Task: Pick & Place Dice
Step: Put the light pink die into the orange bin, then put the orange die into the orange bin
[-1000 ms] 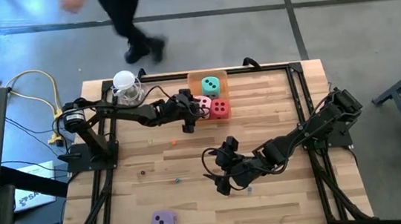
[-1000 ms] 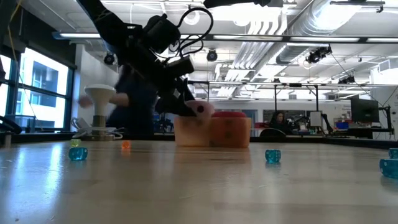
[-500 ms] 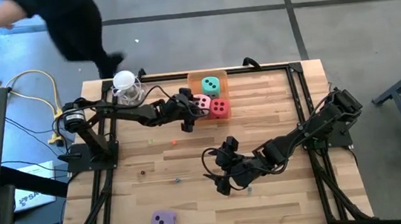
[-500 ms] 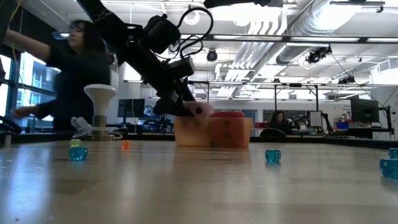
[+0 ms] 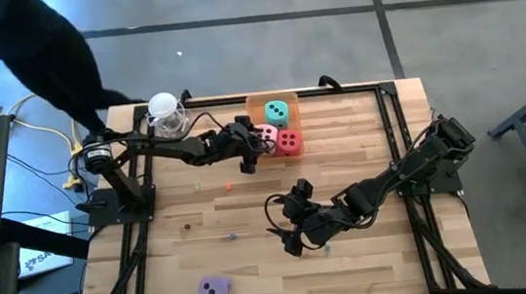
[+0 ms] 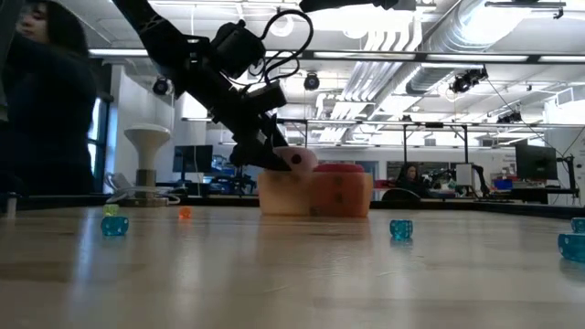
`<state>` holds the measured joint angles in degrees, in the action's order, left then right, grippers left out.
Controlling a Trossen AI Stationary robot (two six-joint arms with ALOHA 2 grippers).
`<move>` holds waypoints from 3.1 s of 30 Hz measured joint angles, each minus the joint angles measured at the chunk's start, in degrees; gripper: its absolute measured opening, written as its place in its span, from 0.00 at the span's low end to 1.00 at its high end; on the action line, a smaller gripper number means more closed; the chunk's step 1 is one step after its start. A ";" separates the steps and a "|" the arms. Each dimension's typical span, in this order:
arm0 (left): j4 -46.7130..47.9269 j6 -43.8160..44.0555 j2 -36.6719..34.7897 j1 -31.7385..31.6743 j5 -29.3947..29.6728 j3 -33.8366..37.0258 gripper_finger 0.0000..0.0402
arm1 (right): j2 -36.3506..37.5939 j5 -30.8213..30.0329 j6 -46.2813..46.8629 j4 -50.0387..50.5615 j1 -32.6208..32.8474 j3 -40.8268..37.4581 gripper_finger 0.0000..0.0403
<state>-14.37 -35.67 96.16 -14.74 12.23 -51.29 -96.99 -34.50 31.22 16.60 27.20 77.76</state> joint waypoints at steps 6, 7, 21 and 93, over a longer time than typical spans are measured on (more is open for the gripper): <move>-0.28 0.15 0.00 0.04 -2.41 0.00 0.76 | 0.00 -0.02 0.00 -0.02 0.00 0.00 0.89; -0.28 0.16 0.00 0.04 -2.47 0.00 0.76 | 0.00 -0.02 0.00 0.00 0.00 0.00 0.89; -0.94 3.03 0.02 0.04 -2.45 0.00 0.97 | 0.00 0.00 0.00 0.50 0.00 0.00 0.89; 3.63 26.96 -38.80 8.34 -10.21 37.38 1.00 | -3.91 1.14 6.07 9.98 -0.22 -0.12 0.89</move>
<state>-10.74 -8.71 57.36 -6.40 2.01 -13.91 -100.90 -33.36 37.30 26.58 26.98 77.64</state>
